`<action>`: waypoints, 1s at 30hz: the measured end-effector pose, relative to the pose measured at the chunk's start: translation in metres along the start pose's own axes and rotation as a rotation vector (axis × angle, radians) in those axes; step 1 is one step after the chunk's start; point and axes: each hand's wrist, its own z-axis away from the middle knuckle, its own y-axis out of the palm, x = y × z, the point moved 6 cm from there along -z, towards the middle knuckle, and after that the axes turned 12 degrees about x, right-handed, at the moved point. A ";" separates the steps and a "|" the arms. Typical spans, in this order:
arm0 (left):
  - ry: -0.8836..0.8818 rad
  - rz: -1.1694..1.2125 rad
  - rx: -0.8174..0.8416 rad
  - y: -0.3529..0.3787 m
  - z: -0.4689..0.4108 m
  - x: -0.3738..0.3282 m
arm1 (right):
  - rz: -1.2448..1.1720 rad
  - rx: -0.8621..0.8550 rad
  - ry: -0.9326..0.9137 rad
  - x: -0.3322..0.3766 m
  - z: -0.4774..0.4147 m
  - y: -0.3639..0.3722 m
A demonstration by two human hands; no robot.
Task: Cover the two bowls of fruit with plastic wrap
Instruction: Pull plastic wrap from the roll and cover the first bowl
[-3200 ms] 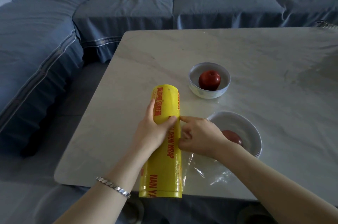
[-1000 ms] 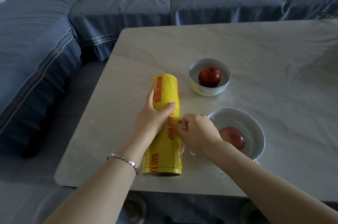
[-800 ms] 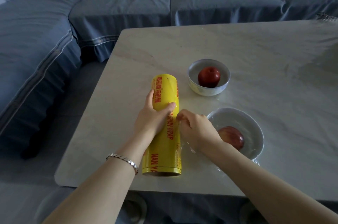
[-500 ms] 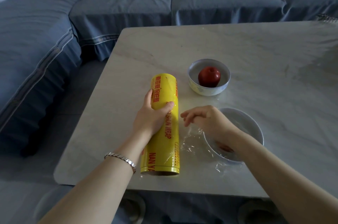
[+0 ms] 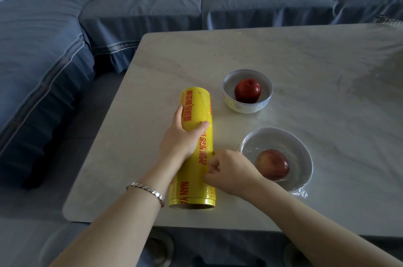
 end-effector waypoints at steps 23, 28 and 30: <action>0.097 0.279 -0.013 -0.017 0.000 0.012 | 0.183 -0.164 -0.256 -0.020 0.018 -0.015; 0.141 0.295 -0.076 -0.025 0.006 0.006 | 0.422 -0.103 -0.165 -0.013 0.037 -0.025; 0.174 0.268 -0.166 -0.039 0.012 0.000 | 0.377 -0.131 -0.192 -0.006 0.044 -0.029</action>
